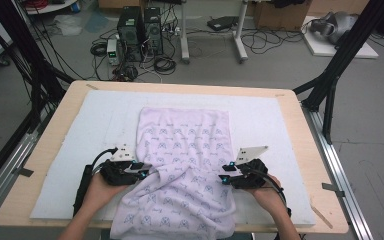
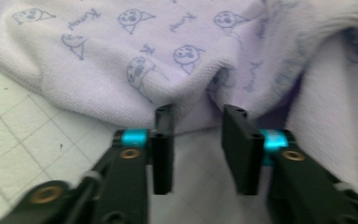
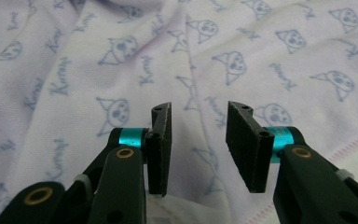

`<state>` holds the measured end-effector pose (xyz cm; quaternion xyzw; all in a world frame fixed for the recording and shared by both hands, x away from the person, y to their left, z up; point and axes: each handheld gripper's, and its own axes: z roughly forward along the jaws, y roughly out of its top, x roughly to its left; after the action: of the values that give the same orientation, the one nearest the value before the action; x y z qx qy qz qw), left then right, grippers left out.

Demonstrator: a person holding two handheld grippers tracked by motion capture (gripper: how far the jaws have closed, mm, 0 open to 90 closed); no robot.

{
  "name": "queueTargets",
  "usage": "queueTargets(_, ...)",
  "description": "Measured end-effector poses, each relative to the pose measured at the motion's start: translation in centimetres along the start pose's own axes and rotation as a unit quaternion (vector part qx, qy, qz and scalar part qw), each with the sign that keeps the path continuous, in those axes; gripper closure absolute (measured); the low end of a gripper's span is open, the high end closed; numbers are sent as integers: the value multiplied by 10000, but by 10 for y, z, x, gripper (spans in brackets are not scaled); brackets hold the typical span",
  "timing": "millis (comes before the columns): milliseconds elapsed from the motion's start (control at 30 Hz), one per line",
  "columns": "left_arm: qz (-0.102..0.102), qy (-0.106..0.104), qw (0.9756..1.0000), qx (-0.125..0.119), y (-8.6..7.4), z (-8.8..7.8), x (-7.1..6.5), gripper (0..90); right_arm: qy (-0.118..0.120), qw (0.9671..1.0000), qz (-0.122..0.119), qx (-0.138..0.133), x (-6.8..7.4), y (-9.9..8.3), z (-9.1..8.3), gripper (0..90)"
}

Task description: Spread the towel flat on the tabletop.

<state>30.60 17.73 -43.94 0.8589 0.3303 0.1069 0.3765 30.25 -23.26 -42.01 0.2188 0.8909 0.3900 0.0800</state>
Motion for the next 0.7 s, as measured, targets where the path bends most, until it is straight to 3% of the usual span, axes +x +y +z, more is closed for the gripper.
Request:
queueTargets(67,17,94,10000,-26,2,3,1,592,-113,9998,107,-76,-6,-2,-3,607)
queueTargets(133,-3,175,9998,-30,4,4,2,692,-137,9995,258,-112,-13,-5,-3,607)
queueTargets(233,-15,130,9999,-105,4,5,5,843,-144,9995,297,29,-20,-5,5,606)
queueTargets(333,-28,198,9996,-204,5,2,6,861,-102,9993,288,197,-22,-5,13,598)
queueTargets(500,-99,274,9987,-423,10,-19,15,866,-70,9993,261,260,-22,-5,16,596)
queueTargets(600,-58,474,9975,-520,19,-33,24,866,-65,9992,231,305,-23,-5,18,596)
queueTargets(700,-219,700,9950,-683,28,-41,34,858,-71,9993,216,296,-23,-4,21,597)
